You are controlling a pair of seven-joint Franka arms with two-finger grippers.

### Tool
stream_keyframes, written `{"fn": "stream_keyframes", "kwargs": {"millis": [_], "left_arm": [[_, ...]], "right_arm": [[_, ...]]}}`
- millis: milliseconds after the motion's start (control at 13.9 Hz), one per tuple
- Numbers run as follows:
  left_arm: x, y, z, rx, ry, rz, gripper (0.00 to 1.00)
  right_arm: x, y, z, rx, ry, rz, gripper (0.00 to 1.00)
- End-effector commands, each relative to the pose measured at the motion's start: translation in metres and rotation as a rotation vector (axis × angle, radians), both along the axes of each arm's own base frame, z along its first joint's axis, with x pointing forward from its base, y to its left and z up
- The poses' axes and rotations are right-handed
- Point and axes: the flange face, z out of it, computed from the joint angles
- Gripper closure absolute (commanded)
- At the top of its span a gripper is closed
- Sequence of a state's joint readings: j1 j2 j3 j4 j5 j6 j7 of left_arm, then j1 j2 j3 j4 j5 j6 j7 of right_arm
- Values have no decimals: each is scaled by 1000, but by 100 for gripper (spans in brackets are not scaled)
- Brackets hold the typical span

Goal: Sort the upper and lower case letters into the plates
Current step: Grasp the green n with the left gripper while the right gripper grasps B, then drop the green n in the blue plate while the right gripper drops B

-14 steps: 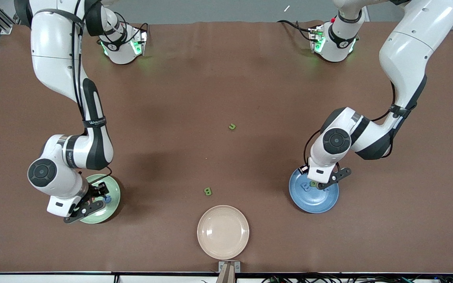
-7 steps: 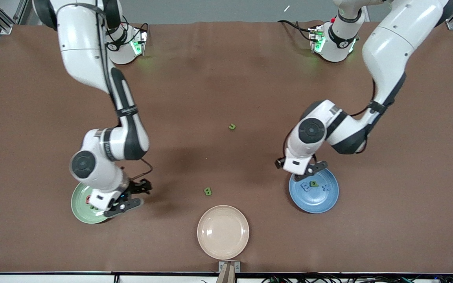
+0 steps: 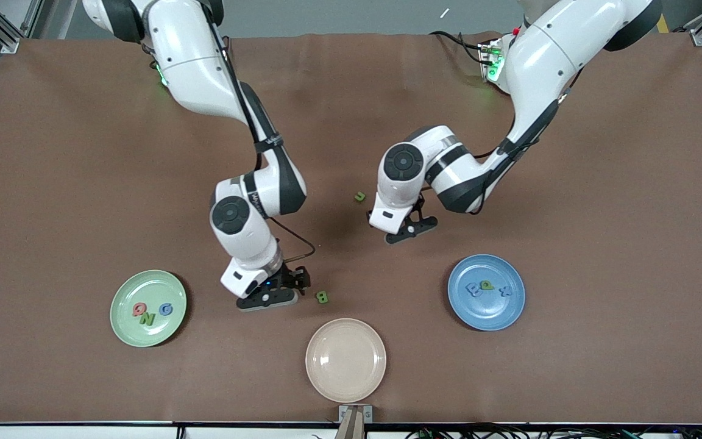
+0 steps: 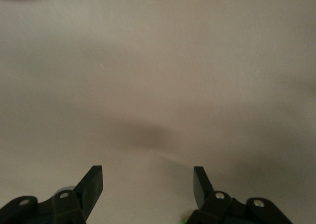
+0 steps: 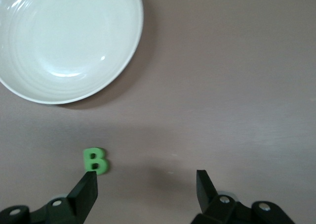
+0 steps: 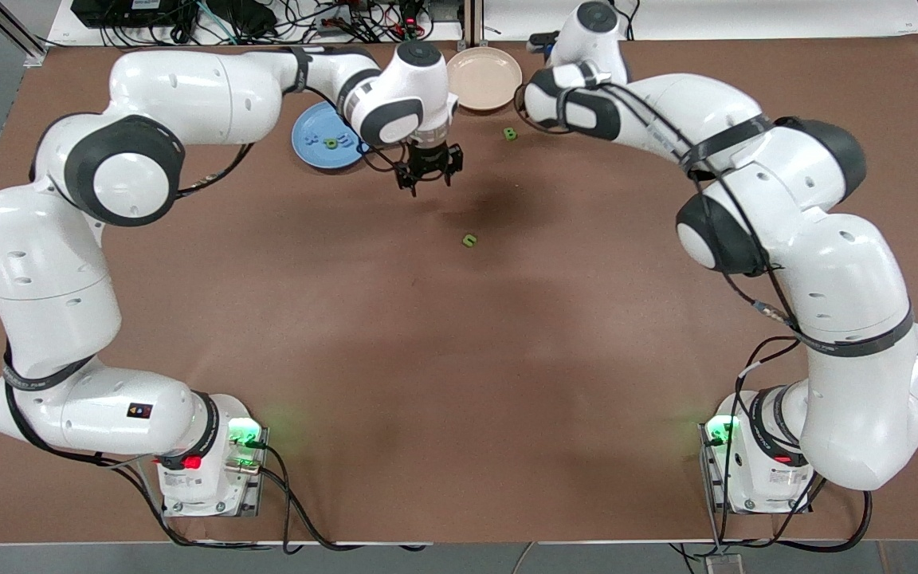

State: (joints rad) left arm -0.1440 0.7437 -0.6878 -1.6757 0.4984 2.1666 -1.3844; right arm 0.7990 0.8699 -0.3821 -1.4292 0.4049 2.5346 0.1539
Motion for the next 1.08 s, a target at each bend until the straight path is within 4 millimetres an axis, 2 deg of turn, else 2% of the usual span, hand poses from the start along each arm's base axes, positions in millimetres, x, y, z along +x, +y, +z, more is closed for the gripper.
{"fn": "stream_keyframes", "kwargs": {"millis": [0, 72, 216, 360, 503, 647, 863, 1007], "left_arm": [[-16, -27, -19, -57, 7, 55, 24], [-33, -48, -28, -82, 3, 65, 26], [-42, -55, -43, -53, -6, 103, 30], [-51, -60, -48, -40, -2, 135, 31], [-64, -70, -56, -33, 12, 143, 33], [-68, -70, -59, -24, 15, 168, 33], [-79, -67, -67, -1, 27, 194, 34], [-82, -66, -69, 6, 31, 225, 35]], "right_arm": [[-11, 20, -38, 11, -60, -34, 12], [-13, 23, -45, 12, -68, -41, 12], [-17, 33, -44, 22, -71, -48, 12], [-24, 47, -49, 29, -71, -51, 12], [-24, 59, -44, 38, -91, -35, 12], [-25, 64, -49, 46, -131, -22, 12], [-27, 63, -73, 31, -189, 4, 12], [-28, 65, -74, 20, -194, 20, 15]]}}
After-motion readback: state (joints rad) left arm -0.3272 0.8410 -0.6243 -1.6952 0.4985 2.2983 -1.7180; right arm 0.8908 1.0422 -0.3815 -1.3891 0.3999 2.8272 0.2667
